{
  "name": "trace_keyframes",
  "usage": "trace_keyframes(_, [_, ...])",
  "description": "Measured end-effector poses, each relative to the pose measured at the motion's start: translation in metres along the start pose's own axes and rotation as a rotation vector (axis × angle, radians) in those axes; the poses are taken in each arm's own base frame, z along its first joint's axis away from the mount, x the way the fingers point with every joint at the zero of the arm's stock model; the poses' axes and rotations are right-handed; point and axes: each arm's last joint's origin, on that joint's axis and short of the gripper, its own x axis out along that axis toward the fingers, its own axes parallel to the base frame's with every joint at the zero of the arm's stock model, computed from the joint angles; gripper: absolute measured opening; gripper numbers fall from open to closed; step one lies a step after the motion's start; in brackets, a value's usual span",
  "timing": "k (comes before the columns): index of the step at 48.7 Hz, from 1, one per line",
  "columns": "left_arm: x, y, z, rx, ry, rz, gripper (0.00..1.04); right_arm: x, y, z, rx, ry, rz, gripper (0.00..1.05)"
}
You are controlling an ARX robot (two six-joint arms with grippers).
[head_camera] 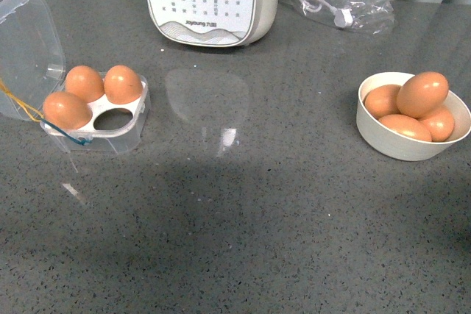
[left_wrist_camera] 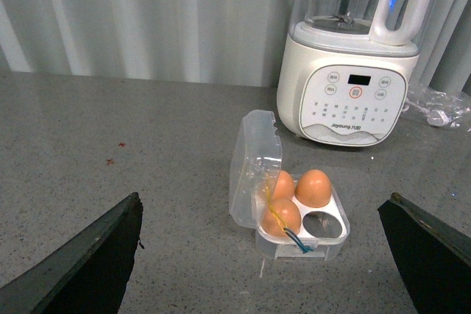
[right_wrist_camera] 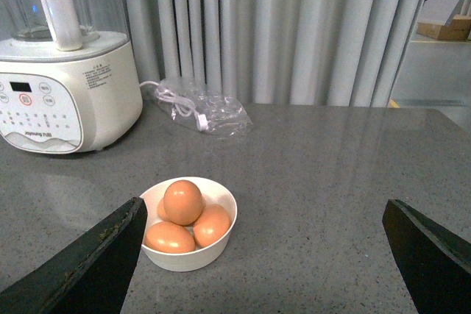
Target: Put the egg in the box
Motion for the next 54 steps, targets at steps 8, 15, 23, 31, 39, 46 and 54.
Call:
trace_keyframes(8, [0.0000, 0.0000, 0.0000, 0.000, 0.000, 0.000, 0.98, 0.0000, 0.0000, 0.0000, 0.000, 0.000, 0.000, 0.97])
trace_keyframes(15, [0.0000, 0.0000, 0.0000, 0.000, 0.000, 0.000, 0.98, 0.0000, 0.0000, 0.0000, 0.000, 0.000, 0.000, 0.97])
trace_keyframes(23, [0.0000, 0.0000, 0.0000, 0.000, 0.000, 0.000, 0.98, 0.0000, 0.0000, 0.0000, 0.000, 0.000, 0.000, 0.97])
trace_keyframes(31, [0.0000, 0.0000, 0.0000, 0.000, 0.000, 0.000, 0.98, 0.0000, 0.0000, 0.0000, 0.000, 0.000, 0.000, 0.97])
trace_keyframes(39, [0.0000, 0.0000, 0.0000, 0.000, 0.000, 0.000, 0.98, 0.0000, 0.0000, 0.0000, 0.000, 0.000, 0.000, 0.97])
trace_keyframes(46, [0.0000, 0.0000, 0.0000, 0.000, 0.000, 0.000, 0.98, 0.0000, 0.0000, 0.0000, 0.000, 0.000, 0.000, 0.97])
trace_keyframes(54, [0.0000, 0.0000, 0.0000, 0.000, 0.000, 0.000, 0.98, 0.0000, 0.0000, 0.0000, 0.000, 0.000, 0.000, 0.97])
